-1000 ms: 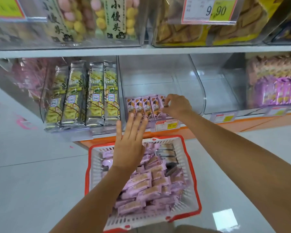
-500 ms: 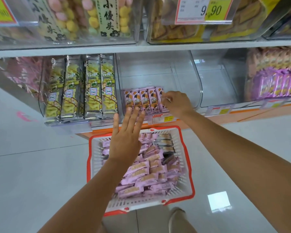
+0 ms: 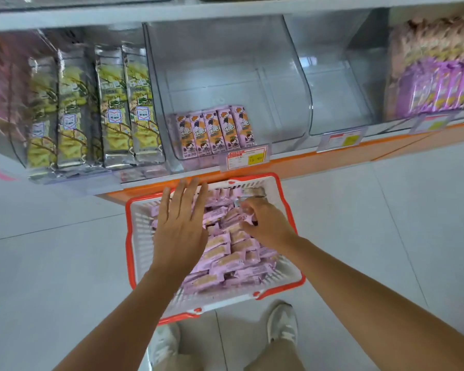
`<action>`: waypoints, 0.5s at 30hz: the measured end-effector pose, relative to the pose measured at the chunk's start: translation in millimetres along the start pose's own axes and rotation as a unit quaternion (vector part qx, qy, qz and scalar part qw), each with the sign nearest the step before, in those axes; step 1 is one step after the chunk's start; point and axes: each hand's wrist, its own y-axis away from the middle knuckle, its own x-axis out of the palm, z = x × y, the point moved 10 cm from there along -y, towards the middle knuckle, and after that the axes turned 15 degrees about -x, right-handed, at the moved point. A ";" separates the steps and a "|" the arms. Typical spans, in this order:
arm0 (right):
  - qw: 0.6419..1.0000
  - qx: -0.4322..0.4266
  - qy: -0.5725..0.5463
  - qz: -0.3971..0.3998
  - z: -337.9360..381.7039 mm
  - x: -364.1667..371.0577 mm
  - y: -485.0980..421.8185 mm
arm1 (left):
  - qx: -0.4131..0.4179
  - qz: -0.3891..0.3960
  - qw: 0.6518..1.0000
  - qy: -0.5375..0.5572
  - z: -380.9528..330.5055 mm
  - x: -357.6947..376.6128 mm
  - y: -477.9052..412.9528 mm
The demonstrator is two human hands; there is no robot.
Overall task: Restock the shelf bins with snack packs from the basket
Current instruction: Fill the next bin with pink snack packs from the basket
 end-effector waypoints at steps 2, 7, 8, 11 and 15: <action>0.996 0.050 0.019 0.070 -27.3 36.4 9.4 | -0.018 0.066 0.998 -0.006 7.8 38.6 12.3; 0.985 0.087 0.061 0.133 -72.2 92.1 24.8 | -0.021 0.272 0.962 0.004 4.1 121.4 51.0; 0.985 0.080 0.071 0.133 -75.8 97.5 25.2 | -0.017 0.312 0.950 0.005 1.0 138.0 60.2; 0.991 0.059 0.077 0.090 -81.5 103.1 23.8 | -0.025 0.370 0.928 0.035 -10.1 174.0 82.0; 1.000 0.019 0.015 0.003 -81.5 96.4 22.8 | -0.047 0.410 0.909 0.058 -14.4 201.1 97.8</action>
